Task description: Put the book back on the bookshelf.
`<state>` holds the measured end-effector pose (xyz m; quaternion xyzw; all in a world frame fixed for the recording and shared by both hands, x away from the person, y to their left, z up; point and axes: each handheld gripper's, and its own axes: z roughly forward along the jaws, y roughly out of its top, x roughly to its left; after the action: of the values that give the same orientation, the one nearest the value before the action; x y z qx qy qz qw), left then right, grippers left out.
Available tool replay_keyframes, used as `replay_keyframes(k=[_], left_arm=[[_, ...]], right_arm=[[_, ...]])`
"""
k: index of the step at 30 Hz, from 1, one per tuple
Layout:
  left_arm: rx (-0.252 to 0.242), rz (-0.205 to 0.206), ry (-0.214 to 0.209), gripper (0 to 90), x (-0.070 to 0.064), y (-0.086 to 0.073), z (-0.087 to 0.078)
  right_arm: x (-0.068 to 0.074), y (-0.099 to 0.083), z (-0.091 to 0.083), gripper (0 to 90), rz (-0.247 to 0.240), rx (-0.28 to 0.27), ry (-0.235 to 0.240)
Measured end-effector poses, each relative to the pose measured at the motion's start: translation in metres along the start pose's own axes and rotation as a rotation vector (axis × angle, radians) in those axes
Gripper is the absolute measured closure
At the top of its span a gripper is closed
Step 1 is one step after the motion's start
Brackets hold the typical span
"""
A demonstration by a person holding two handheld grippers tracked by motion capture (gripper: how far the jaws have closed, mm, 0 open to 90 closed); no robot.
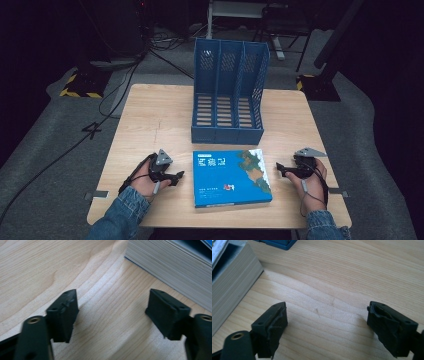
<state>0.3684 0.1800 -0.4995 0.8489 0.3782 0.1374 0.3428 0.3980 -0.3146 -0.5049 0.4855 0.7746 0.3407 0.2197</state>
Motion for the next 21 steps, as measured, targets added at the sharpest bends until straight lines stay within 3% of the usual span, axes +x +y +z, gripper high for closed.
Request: replay_keyframes(k=[1, 3, 4, 7, 9, 12, 15, 21], left_arm=[[0.0, 0.0, 0.0, 35.5, 0.0, 0.0, 0.0], [-0.011, -0.008, -0.074, 38.6, 0.0, 0.005, -0.004], [-0.022, -0.032, -0.115, 39.4, -0.001, 0.008, -0.005], [-0.056, -0.039, -0.136, 40.2, -0.005, 0.015, -0.007], [-0.079, -0.021, -0.138, 40.3, -0.007, 0.02, -0.009], [-0.101, -0.044, -0.159, 39.6, -0.012, 0.026, -0.011], [-0.103, -0.067, -0.184, 37.2, -0.017, 0.031, -0.01], [-0.09, -0.076, -0.23, 36.0, -0.024, 0.038, 0.001]], right_arm=[[0.0, 0.0, 0.0, 18.1, 0.0, 0.0, 0.0], [0.001, -0.001, -0.001, 21.4, -0.009, -0.004, 0.003], [0.002, -0.001, -0.002, 24.9, -0.014, -0.011, 0.007], [0.004, -0.004, -0.005, 26.5, -0.012, -0.012, 0.011], [0.005, -0.006, -0.007, 27.1, 0.0, -0.015, 0.0], [0.007, -0.007, -0.012, 28.1, 0.017, 0.007, -0.007], [0.012, -0.006, -0.02, 28.6, 0.042, 0.016, 0.019], [0.029, 0.003, -0.037, 28.5, -0.001, -0.008, 0.052]])
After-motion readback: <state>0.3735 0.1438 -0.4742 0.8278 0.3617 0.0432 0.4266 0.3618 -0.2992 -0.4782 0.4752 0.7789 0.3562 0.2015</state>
